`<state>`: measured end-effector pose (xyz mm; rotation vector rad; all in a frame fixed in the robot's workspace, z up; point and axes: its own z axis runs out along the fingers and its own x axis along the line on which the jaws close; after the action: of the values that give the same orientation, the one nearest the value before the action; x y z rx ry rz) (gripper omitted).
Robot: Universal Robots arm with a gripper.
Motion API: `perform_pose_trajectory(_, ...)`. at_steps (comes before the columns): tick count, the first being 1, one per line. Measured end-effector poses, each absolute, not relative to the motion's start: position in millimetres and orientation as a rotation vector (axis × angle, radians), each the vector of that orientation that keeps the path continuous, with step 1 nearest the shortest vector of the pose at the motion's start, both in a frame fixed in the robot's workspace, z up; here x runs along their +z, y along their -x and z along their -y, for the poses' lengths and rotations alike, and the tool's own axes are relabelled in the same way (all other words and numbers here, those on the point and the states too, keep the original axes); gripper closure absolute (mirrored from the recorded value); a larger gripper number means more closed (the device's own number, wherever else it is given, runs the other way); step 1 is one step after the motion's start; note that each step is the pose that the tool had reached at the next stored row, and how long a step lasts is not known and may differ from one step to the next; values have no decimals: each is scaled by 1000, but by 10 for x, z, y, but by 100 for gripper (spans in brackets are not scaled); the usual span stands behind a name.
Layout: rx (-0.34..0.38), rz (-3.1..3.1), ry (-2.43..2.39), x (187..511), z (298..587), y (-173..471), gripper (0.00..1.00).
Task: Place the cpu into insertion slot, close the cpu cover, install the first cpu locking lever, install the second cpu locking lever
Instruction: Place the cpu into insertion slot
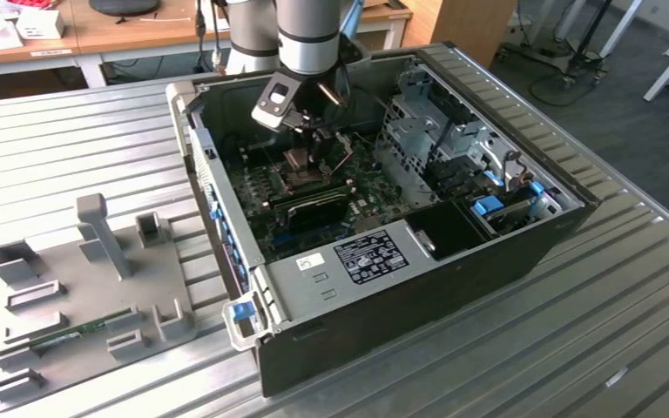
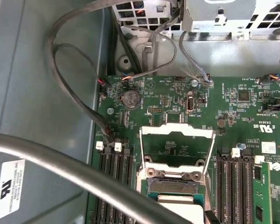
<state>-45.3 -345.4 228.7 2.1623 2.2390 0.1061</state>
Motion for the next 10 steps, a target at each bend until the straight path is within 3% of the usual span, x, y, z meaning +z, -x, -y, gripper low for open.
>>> perform_pose_trajectory(10, 108, -2249, -2151, 2246, 3454, 452, 46)
